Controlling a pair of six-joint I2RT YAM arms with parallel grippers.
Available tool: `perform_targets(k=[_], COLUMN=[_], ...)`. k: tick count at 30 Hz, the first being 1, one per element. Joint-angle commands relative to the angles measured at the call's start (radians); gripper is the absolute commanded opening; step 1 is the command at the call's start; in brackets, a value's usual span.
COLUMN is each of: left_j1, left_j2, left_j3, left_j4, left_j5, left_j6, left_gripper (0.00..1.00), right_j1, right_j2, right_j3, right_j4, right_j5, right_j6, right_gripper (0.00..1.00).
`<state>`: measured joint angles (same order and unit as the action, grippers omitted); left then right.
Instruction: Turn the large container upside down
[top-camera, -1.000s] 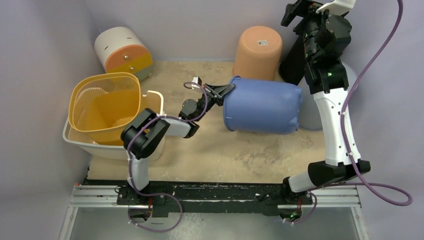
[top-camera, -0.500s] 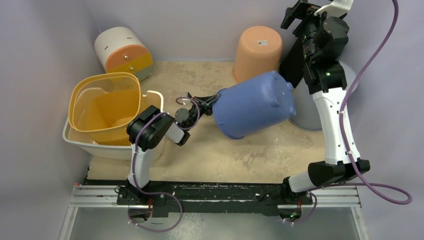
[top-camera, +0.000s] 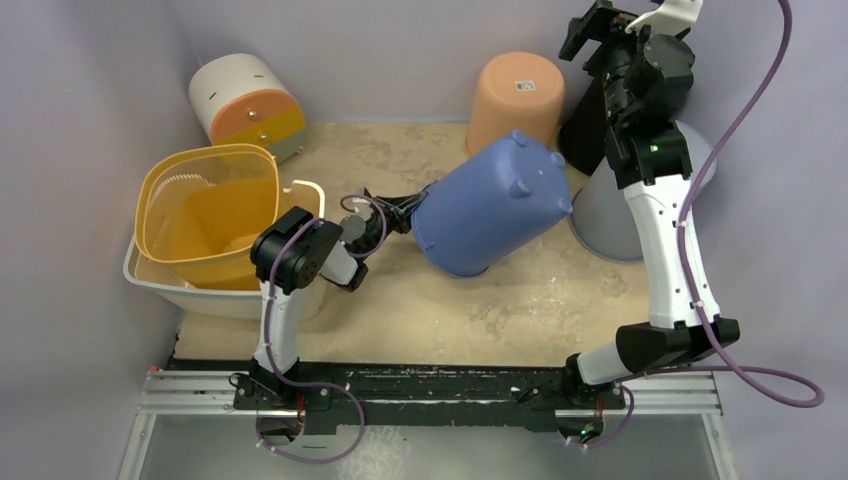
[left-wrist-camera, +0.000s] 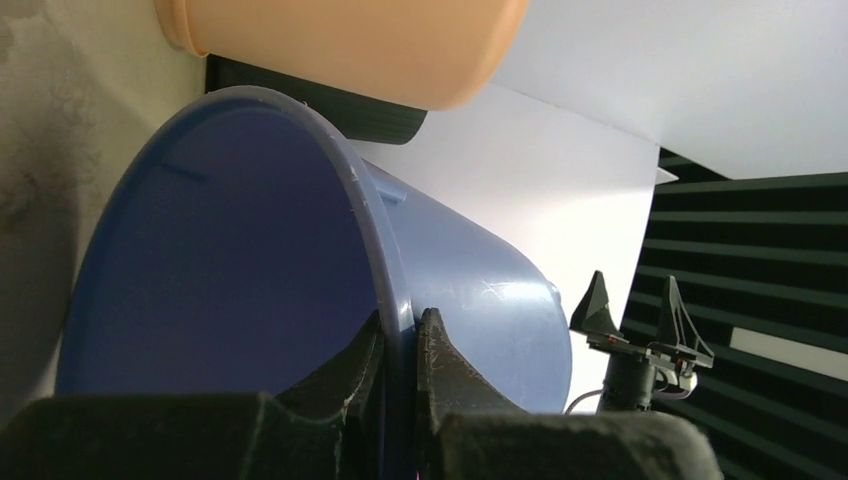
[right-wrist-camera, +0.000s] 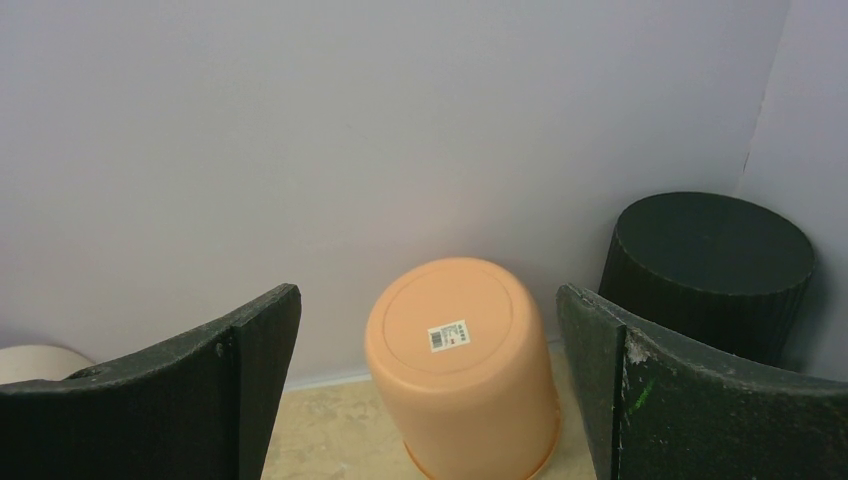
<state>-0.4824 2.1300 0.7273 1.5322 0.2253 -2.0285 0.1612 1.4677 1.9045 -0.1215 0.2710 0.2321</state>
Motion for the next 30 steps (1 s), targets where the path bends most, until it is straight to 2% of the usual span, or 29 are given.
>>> perform_targets(k=[1, 3, 8, 13, 18, 23, 30], left_j1=[0.038, 0.05, 0.056, 0.056, 0.057, 0.056, 0.048], left_j2=[0.058, 0.063, 0.043, 0.007, -0.06, -0.101, -0.232], left_j3=[-0.015, 0.006, 0.053, 0.104, 0.205, 0.313, 0.506], left_j4=[-0.052, -0.113, -0.342, -0.552, -0.962, -1.253, -1.816], left_j5=[0.142, 0.174, 0.227, 0.241, 0.22, 0.192, 0.118], left_j6=[0.198, 0.246, 0.39, 0.519, 0.775, 0.955, 1.313], left_gripper=[0.07, 0.1, 0.26, 0.31, 0.33, 0.34, 0.35], right_j1=[-0.005, -0.005, -0.006, -0.006, -0.006, -0.006, -0.006], right_j2=[-0.027, -0.03, -0.032, -0.033, -0.036, -0.045, -0.046], right_j3=[-0.015, -0.022, -0.025, -0.029, -0.042, -0.058, -0.059], right_j4=[0.04, 0.04, 0.034, 0.034, 0.036, 0.04, 0.032], right_j5=[-0.005, -0.005, -0.001, -0.001, -0.003, -0.005, -0.003], right_j6=[0.001, 0.003, 0.004, 0.006, 0.009, 0.015, 0.012], right_gripper=[1.0, 1.0, 1.0, 1.0, 1.0, 1.0, 1.0])
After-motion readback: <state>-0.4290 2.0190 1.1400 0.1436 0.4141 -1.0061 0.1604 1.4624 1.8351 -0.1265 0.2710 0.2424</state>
